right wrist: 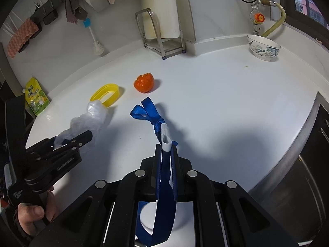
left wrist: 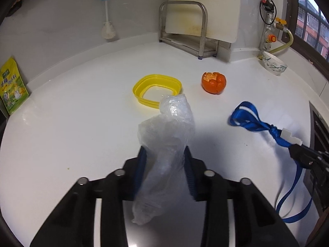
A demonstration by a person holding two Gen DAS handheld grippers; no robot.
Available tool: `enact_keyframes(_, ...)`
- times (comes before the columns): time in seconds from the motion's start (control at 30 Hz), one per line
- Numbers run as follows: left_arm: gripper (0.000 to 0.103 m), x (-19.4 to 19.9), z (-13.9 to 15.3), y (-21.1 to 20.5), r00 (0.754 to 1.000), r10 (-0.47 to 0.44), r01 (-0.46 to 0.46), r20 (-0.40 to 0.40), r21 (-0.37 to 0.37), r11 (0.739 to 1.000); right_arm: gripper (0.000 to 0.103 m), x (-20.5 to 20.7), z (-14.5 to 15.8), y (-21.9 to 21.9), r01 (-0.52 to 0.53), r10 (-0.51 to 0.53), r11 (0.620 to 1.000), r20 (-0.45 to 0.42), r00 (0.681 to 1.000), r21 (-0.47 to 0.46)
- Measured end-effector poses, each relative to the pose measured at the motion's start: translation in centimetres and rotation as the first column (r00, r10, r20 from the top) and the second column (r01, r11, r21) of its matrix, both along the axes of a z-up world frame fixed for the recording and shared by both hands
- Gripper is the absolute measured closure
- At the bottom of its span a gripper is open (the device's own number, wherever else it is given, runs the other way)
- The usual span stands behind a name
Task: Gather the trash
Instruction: 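Lift the blue lanyard with the right tool while the left tool grasps the crumpled plastic bag, then carry the lanyard and plastic bag over the bin and open both tools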
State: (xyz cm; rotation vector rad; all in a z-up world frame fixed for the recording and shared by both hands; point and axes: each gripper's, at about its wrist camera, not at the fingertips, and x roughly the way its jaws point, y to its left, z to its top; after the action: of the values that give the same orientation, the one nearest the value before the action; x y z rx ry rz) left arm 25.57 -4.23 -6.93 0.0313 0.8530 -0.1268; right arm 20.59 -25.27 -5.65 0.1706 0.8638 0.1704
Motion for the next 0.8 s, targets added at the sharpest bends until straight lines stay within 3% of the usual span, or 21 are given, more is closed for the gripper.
enact_keyframes(0.13, 0.082, -1.3, 0.3, 0.4, 1.000, 0.001, -0.001, 0.002, -0.021, 1.000, 0.094, -1.3, 0.4, 0.8, -0.007, 0.007, 1.000, 0.010, 1.000, 0.002)
enact_keyframes(0.43, 0.083, -8.2, 2.3, 1.7, 0.998, 0.013, -0.015, 0.056, 0.036, 0.999, 0.094, -6.0, 1.0, 1.6, -0.003, 0.003, 1.000, 0.026, 1.000, 0.022)
enact_keyframes(0.8, 0.083, -17.8, 3.8, 3.0, 0.996, -0.046, 0.045, 0.076, 0.016, 0.999, 0.094, -13.9, 1.0, 2.5, 0.040, -0.043, 0.995, 0.035, 0.998, 0.087)
